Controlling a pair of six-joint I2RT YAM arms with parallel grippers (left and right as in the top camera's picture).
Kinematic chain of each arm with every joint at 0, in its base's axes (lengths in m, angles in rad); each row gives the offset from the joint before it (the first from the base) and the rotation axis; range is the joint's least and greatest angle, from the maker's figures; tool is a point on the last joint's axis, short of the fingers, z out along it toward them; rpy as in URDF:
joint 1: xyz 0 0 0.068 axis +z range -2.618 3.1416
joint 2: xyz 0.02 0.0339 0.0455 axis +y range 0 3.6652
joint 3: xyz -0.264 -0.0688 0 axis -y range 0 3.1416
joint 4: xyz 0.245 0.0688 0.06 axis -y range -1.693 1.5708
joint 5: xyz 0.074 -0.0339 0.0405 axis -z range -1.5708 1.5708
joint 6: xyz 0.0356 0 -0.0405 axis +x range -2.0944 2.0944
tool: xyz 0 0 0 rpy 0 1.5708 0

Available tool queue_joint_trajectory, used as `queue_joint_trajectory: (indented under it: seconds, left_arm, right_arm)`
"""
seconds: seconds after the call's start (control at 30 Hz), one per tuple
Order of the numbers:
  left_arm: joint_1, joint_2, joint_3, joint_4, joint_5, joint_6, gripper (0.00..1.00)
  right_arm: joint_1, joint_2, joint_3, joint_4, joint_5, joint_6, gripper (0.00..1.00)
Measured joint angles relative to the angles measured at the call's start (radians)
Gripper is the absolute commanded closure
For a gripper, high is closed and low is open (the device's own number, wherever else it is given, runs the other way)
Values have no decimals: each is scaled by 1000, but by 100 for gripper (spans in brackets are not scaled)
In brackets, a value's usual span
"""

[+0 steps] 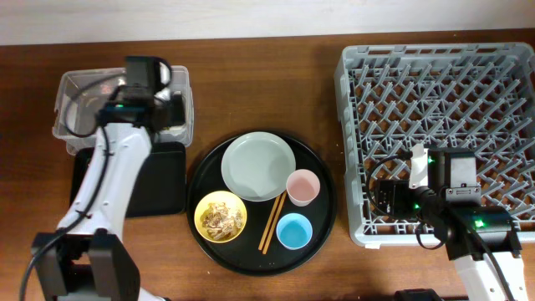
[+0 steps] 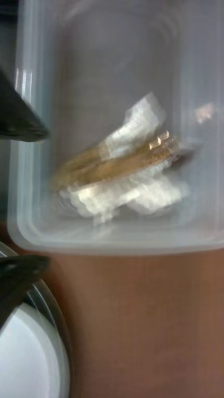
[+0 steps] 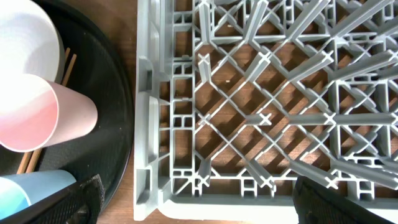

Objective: Sort waste into correct bins and load items into the dishwasher rack
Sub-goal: 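Grasp the gold wrapper on the plate with the left gripper, then drop the gold wrapper into the clear plastic bin, then grasp the rim of the yellow bowl with the left gripper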

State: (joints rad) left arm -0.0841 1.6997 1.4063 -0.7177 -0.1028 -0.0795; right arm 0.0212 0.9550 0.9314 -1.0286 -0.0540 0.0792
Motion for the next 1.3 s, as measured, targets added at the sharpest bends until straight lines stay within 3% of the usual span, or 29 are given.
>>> queue_joint_trajectory:
  seconds: [0.03, 0.1, 0.17, 0.4, 0.53, 0.93, 1.13, 1.3]
  left_arm:
    - [-7, 0, 0, -11, 23, 0, 43]
    - [-120, -4, 2, -201, 86, -35, 43]
    - [-219, -4, -6, -289, 131, -76, 43]
    - [-519, -6, -195, -309, 159, -240, 44]
    - [-538, -6, -283, -289, 158, -288, 51]
    - [-556, -6, -395, -175, 155, -316, 98]
    - [-568, -24, -389, -203, 114, -319, 99]
    - [-567, -80, -270, -319, 28, -311, 100]
  right_arm:
    - [0, 0, 0, -1, 0, 0, 2]
    - [0, 2, 0, -1, 0, 0, 2]
    - [0, 2, 0, 0, 0, 0, 2]
    - [0, 2, 0, -3, 0, 0, 2]
    - [0, 2, 0, -5, 0, 0, 2]
    - [0, 2, 0, -8, 0, 0, 2]
    - [0, 2, 0, -9, 0, 0, 2]
    - [0, 2, 0, -12, 0, 0, 2]
